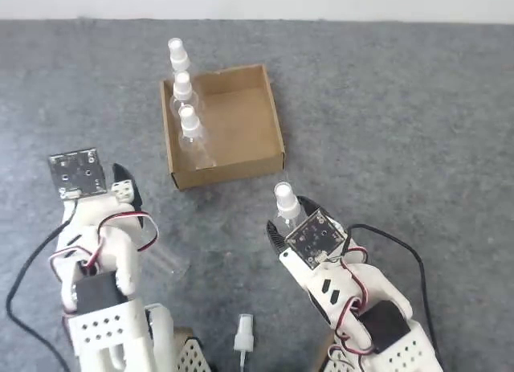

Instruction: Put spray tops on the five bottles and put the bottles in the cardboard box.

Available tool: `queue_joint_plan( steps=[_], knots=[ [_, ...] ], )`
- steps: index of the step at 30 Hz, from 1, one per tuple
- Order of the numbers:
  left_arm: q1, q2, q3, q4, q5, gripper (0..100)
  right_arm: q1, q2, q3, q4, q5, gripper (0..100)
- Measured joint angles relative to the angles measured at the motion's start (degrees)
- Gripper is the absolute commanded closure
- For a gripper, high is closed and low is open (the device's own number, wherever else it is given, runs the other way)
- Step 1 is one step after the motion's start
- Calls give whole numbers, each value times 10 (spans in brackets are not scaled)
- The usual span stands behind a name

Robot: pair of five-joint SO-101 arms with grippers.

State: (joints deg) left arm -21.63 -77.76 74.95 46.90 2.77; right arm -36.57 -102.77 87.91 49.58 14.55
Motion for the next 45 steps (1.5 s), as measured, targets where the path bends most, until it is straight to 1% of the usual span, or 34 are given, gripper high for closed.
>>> queue_joint_plan(
  steps=[3, 7, 11, 21, 25, 28, 34, 38, 45],
  knots=[
    [0, 0, 27, -17, -1, 934, 0, 0, 4, -20, -3, 961],
    [0, 0, 62, -67, -1, 934, 2, 0, 31, -63, -4, 961],
    [0, 0, 76, -97, -1, 934, 1, 0, 45, -101, -4, 961],
    [0, 0, 124, -191, -2, 934, 0, 0, 46, -110, -4, 961],
    [0, 0, 124, -194, -2, 934, 0, 0, 43, -110, -4, 961],
    [0, 0, 124, -194, -2, 934, 4, 1, 11, -110, -4, 961],
    [0, 0, 124, -197, -2, 934, 43, 1, -45, -110, -4, 961],
    [0, 0, 124, -197, -2, 934, 47, 0, -77, -111, -4, 961],
    [0, 0, 124, -197, -2, 934, 52, 13, -95, -200, -4, 961]
  ],
)
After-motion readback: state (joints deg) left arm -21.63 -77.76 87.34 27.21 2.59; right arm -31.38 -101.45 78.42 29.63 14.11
